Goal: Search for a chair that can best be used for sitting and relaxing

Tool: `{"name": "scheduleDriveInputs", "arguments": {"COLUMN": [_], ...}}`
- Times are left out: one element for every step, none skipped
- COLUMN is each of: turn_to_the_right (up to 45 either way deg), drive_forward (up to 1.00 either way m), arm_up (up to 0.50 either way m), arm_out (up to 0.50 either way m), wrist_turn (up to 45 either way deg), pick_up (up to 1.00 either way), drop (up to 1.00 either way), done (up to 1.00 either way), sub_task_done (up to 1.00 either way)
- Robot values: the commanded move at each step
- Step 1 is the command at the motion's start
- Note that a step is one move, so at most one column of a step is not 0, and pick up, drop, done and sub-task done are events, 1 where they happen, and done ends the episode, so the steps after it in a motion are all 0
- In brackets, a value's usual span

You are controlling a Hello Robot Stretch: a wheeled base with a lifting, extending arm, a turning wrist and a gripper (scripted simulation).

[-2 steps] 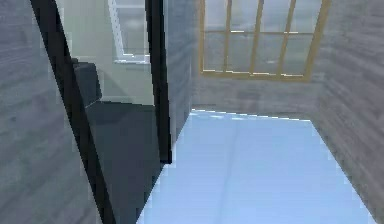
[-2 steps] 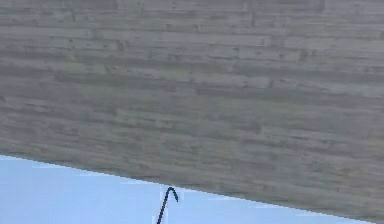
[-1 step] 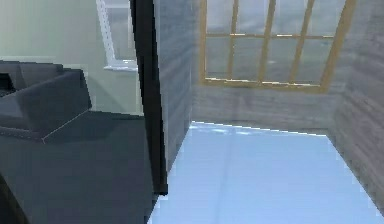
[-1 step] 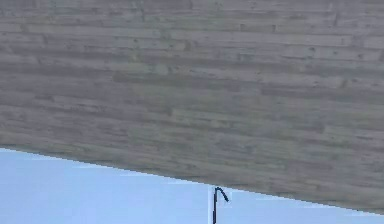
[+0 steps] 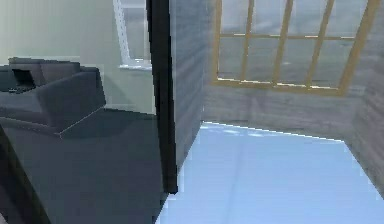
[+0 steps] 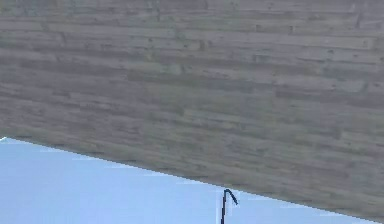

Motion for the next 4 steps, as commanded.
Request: {"name": "scheduleDriveInputs", "arguments": {"turn_to_the_right": [0.0, 0.0, -45.0, -27.0], "drive_forward": [0.45, 0.35, 0.0, 0.0], "arm_up": [0.0, 0.0, 0.0, 0.0], "arm_out": [0.0, 0.0, 0.0, 0.0], "wrist_turn": [0.0, 0.0, 0.0, 0.0], "pick_up": [0.0, 0.0, 0.0, 0.0], "drop": [0.0, 0.0, 0.0, 0.0], "done": [0.0, 0.0, 0.0, 0.0], "sub_task_done": [0.0, 0.0, 0.0, 0.0]}}
